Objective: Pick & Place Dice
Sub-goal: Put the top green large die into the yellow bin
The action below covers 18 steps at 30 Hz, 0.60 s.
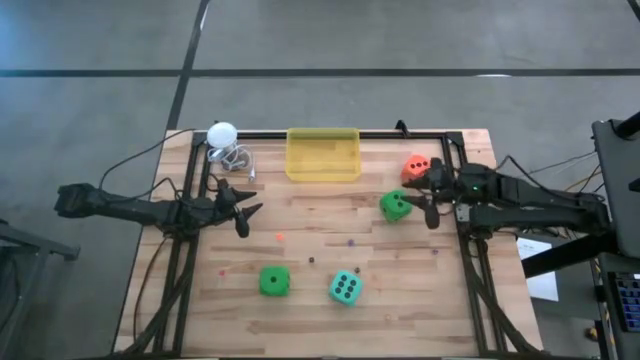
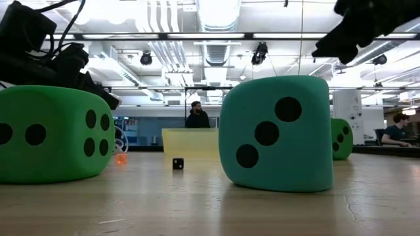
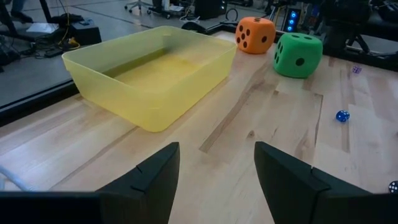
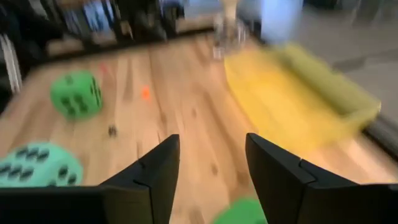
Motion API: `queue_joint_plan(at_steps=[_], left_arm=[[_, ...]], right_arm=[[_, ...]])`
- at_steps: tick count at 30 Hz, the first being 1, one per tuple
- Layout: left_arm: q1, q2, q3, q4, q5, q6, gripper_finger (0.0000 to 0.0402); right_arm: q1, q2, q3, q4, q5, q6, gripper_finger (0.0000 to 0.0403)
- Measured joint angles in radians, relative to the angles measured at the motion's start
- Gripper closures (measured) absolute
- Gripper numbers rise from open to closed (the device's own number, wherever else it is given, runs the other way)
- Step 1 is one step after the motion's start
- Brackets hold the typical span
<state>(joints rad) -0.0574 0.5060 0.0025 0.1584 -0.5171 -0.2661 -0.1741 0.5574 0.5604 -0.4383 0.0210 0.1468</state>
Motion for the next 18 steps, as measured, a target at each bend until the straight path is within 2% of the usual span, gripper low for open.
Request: queue_joint_plan(at_steps=[5,10,13,18], left_arm=[[0.000,0.000,0.000,-0.005,0.000,0.000,0.0190],[0.000,0.000,0.000,-0.016,0.000,0.000,0.0190],[0.000,0.000,0.000,-0.037,0.001,-0.001,0.0190],[0.000,0.000,0.000,-0.054,0.001,-0.003,0.0190]], right_arm=[[0.000,0.150,0.153,-0.235,0.005,0.002,0.0222],[0.000,0.284,0.192,-0.378,0.009,-0.055,0.0217],[0.000,0.354,0.187,-0.402,0.048,-0.114,0.0205],[0.000,0.436,0.206,-0.396,0.088,-0.116,0.0182]])
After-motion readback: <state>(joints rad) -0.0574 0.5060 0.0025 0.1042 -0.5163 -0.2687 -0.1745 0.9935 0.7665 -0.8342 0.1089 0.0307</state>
